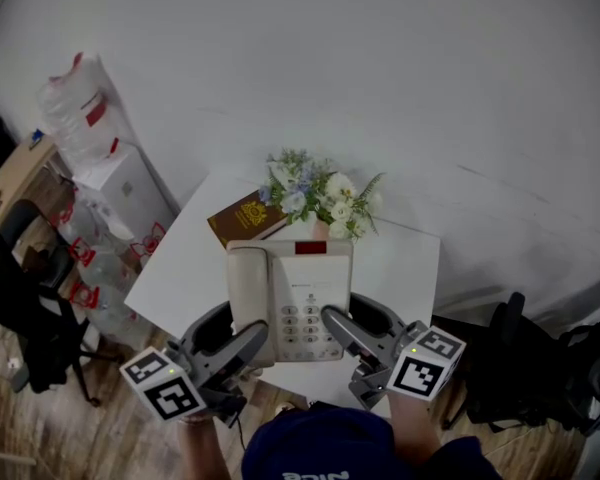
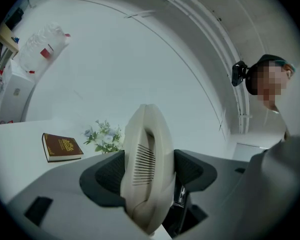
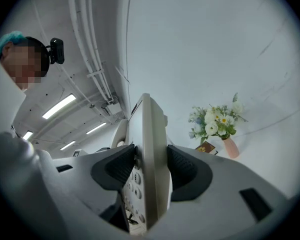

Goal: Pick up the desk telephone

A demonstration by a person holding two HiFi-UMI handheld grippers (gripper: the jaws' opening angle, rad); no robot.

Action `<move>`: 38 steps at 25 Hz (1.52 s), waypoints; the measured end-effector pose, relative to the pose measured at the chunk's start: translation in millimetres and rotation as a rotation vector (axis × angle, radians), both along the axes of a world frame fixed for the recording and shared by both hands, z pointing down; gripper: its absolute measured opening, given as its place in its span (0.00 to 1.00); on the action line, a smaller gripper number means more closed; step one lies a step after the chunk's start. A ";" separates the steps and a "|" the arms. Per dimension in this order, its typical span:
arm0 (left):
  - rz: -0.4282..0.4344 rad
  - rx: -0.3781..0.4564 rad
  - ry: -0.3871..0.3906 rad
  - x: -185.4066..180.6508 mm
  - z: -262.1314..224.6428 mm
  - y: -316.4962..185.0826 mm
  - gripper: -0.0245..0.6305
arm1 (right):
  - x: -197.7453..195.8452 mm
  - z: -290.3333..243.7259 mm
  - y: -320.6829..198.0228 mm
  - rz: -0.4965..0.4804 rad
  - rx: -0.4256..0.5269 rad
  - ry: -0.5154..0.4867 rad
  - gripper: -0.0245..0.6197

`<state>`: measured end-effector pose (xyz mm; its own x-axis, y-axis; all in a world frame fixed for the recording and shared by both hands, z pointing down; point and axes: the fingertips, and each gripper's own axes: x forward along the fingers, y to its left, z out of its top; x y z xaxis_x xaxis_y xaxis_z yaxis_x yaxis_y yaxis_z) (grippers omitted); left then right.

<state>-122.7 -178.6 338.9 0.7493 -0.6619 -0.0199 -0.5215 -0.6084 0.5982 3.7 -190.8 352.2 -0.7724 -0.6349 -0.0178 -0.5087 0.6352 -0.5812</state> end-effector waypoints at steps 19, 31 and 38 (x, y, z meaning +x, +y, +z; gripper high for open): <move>-0.026 0.156 -0.013 -4.2 -54.0 14.4 0.53 | -1.5 -55.6 11.1 -0.004 0.166 -0.027 0.38; -0.033 0.172 0.005 -8.8 -56.1 18.4 0.53 | -5.7 -60.3 15.0 0.009 0.194 -0.022 0.38; -0.028 0.160 0.006 -8.1 -49.8 19.4 0.53 | -5.1 -55.1 16.7 0.015 0.191 -0.017 0.38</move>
<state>-130.8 -159.2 289.1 0.7302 -0.6704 -0.1316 -0.5360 -0.6816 0.4981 -1.5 -174.1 297.1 -0.7615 -0.6300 -0.1523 -0.5101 0.7274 -0.4590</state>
